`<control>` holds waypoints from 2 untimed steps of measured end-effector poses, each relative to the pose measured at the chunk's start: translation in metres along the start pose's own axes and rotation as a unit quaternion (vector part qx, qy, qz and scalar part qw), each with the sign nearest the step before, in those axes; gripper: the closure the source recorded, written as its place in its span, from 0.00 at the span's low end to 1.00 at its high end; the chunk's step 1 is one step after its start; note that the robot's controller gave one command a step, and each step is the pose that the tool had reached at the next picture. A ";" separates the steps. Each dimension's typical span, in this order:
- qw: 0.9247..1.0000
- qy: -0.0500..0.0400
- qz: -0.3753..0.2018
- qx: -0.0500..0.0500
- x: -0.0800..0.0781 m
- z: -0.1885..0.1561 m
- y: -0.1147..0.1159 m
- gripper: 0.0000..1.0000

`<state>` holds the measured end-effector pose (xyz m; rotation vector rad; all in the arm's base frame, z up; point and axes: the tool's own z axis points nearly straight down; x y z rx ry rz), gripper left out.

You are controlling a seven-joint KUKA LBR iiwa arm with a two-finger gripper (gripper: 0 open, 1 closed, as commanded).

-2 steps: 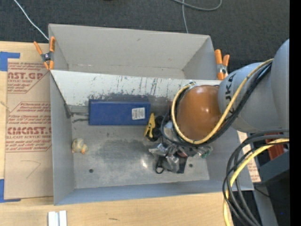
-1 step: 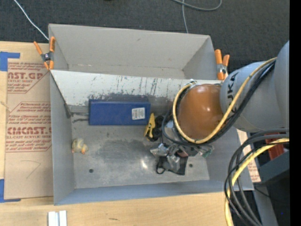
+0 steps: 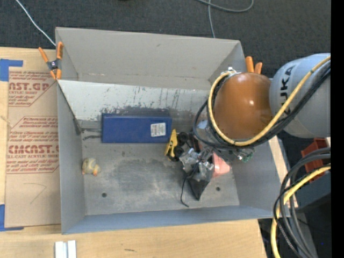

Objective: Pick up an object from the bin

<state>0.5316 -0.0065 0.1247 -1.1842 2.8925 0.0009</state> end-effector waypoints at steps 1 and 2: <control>1.000 0.000 0.000 0.000 0.000 0.000 0.000 1.00; 1.000 -0.002 -0.013 0.000 -0.015 -0.095 0.001 1.00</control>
Offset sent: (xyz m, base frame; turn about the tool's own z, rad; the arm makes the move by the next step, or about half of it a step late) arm 0.0077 0.0090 0.0953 -0.0277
